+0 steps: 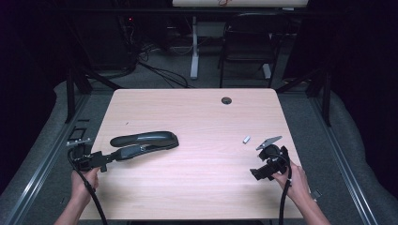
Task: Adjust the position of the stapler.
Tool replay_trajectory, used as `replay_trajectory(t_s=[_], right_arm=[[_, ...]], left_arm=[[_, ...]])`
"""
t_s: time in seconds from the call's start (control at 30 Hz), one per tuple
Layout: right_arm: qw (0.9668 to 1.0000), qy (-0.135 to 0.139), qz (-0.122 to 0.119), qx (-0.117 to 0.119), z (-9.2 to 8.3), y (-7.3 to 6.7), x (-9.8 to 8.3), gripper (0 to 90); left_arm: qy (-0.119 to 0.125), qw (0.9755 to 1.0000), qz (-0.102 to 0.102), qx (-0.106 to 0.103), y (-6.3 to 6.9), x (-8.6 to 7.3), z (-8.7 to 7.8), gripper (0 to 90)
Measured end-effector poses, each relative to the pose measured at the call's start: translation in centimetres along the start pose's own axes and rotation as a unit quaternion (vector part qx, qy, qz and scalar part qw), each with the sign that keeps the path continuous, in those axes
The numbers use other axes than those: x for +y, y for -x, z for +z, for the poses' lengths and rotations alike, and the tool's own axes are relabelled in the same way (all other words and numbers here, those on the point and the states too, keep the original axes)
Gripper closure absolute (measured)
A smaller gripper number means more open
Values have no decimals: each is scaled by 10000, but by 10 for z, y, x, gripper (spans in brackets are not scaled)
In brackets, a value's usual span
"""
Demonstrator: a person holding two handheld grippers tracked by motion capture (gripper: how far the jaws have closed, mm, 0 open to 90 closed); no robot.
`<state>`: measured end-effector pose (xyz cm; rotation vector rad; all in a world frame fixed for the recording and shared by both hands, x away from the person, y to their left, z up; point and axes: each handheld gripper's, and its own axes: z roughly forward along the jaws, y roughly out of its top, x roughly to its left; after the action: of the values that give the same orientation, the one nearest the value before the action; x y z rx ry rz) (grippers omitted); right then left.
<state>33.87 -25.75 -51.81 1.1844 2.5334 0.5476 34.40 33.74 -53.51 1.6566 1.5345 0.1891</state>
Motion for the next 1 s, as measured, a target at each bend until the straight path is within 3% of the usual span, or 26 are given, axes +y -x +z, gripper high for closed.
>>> replay_trajectory(t_s=[0.13, 0.2, 0.33, 0.4, 0.43, 0.47, 0.57, 0.6, 0.83, 0.93, 1.0], right_arm=[[10000, 8, 13, -37, -1, 1, -2, 13], [10000, 61, -23, -51, -3, -1, -1, 12], [10000, 41, -56, -61, -4, -4, -3, 10], [10000, 23, -37, -25, -5, -4, -4, 10], [10000, 23, -37, -25, -5, -4, -4, 10], [10000, 66, -7, -59, -6, -4, -4, 10], [9999, 16, -113, -125, -7, -4, -2, 10], [9999, 11, -143, -53, -5, -5, -1, 11], [9997, 43, -246, 41, -1, -8, 4, 12], [9996, 6, -290, 29, 0, -10, 4, 13], [9996, 58, -277, 34, -1, -11, 4, 13]], left_arm=[[-94, 9999, 109, -81, 3, 1, 2, 1], [-119, 9994, 325, -77, 8, 3, 1, 1], [-138, 9984, 549, 16, 14, 6, 2, 1], [-231, 9960, 839, 209, 21, 7, 5, 1], [-231, 9960, 839, 209, 21, 7, 5, 1], [-283, 9939, 1017, 322, 24, 7, 6, 1], [-269, 9925, 1133, 370, 26, 8, 5, 1], [-183, 9910, 1244, 465, 28, 9, 3, 1], [-84, 9886, 1388, 574, 26, 14, 1, 15], [-51, 9883, 1433, 514, 24, 17, 2, 21], [-58, 9869, 1535, 496, 24, 18, 5, 21]])
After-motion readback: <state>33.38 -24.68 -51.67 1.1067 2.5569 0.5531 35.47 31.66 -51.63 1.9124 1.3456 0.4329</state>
